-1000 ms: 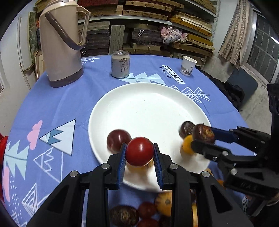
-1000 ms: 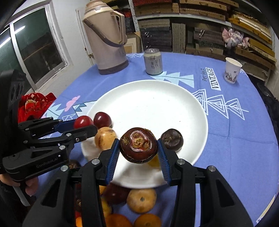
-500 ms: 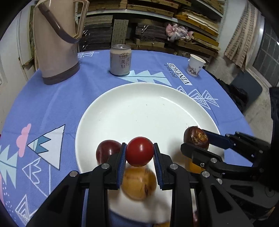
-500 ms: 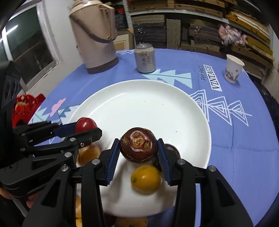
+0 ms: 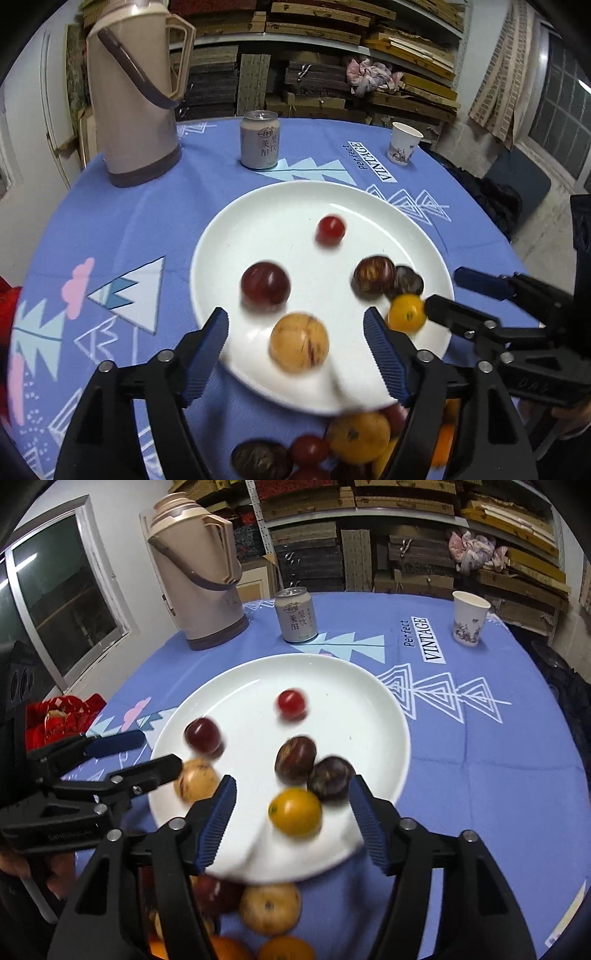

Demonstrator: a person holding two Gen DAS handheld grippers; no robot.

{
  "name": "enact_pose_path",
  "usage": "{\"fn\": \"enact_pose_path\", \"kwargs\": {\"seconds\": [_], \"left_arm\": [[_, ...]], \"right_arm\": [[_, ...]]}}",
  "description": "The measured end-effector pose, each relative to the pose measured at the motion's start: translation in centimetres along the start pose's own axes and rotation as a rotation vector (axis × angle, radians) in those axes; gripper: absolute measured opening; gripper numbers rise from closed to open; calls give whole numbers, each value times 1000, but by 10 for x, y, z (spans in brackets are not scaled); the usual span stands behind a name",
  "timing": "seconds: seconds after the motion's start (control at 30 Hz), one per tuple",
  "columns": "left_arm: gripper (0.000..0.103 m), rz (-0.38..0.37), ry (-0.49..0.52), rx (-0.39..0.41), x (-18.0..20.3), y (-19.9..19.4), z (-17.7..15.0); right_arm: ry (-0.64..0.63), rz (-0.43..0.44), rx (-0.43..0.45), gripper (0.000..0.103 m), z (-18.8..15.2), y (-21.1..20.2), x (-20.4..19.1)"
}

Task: Organize fruits
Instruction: 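Place the mangosteen on the plate with the right tool while the left places the tomato, then grasp an orange with the right tool while the left tool grasps a striped tan fruit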

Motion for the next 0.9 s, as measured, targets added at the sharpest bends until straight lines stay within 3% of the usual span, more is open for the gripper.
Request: {"fn": "enact_pose_path", "kwargs": {"seconds": [0.23, 0.37, 0.57, 0.9], "left_arm": [[87, -5, -6, 36, -9, -40, -38], [88, 10, -4, 29, -15, -54, -71], [88, 23, -15, -13, -20, -56, -108], [87, 42, -19, -17, -18, -52, -133]], "right_arm": [[-13, -6, 19, 73, -43, -40, 0], [0, -4, 27, 75, -72, -57, 1], [39, -7, 13, 75, -107, -69, 3], [70, -2, 17, 78, -139, -90, 5]]}}
Point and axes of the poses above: each gripper's, at about its wrist camera, not at the fingertips, and y roughly the way its jaws point, x to its right, z to its top, the point moved 3 cm from there along y, roughly the way its jaws point, and after that the axes turned 5 degrees about -z, right-handed, at the moved point
